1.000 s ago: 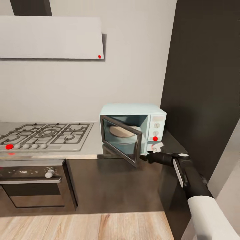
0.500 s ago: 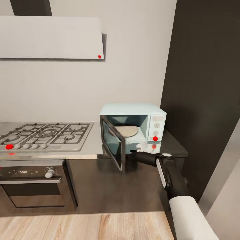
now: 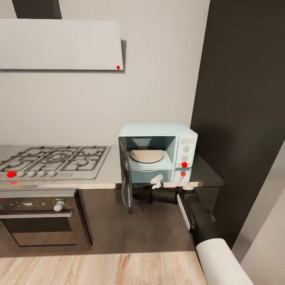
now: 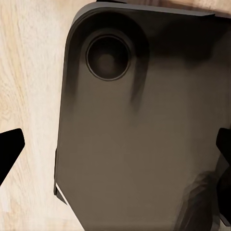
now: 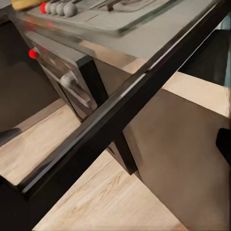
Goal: In the kitchen, take the popcorn bag from the countertop, put it into the microwave, and heat it until the popcorn is cooked so the cooked popcorn ends up inside the bag.
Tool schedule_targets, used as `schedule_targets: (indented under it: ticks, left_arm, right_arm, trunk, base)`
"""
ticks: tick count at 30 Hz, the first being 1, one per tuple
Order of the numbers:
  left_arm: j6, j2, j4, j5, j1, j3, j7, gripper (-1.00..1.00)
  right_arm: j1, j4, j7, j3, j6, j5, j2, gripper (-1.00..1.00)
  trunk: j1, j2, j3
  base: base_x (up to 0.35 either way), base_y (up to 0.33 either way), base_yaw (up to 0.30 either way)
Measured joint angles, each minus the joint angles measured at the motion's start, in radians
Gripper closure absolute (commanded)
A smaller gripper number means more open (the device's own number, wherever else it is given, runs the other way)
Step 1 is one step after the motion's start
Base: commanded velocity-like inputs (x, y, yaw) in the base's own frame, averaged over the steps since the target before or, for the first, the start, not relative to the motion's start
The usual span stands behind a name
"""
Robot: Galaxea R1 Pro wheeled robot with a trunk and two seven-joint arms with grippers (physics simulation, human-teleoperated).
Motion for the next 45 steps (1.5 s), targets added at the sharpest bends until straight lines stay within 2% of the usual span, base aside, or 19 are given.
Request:
schedule_targets:
  ticks: [7, 22, 29, 39, 45]
  left_arm:
    - [-0.002, 0.0, 0.0, -0.003, 0.0, 0.0, 0.0, -1.0]
    - [-0.002, 0.0, 0.0, -0.003, 0.0, 0.0, -0.001, -1.0]
    - [-0.002, 0.0, 0.0, -0.003, 0.0, 0.0, -0.001, -1.0]
    - [-0.002, 0.0, 0.0, -0.003, 0.0, 0.001, -0.001, -1.0]
    - [-0.002, 0.0, 0.0, -0.003, 0.0, 0.001, -0.001, -1.0]
  right_arm:
    - [0.0, -0.004, -0.039, -0.002, -0.001, 0.001, -0.003, -1.0]
    - [0.0, -0.008, -0.043, -0.004, 0.002, -0.001, -0.003, -1.0]
    - [0.0, -0.008, -0.08, -0.004, 0.003, -0.002, -0.003, -1.0]
    - [-0.001, -0.008, -0.084, -0.002, 0.003, -0.001, -0.004, -1.0]
    - [0.0, -0.007, -0.086, -0.058, 0.0, 0.005, -0.048, -1.0]
  trunk:
    - [0.0, 0.0, 0.0]
    - [0.0, 0.0, 0.0]
    - [0.0, 0.0, 0.0]
    - [0.0, 0.0, 0.0]
    - [0.0, 0.0, 0.0]
  base:
    - [-0.186, 0.177, 0.0]
    - [-0.011, 0.015, 0.0]
    - [0.0, 0.103, 0.0]
    - [0.0, 0.17, 0.0]
    - [0.0, 0.244, 0.0]
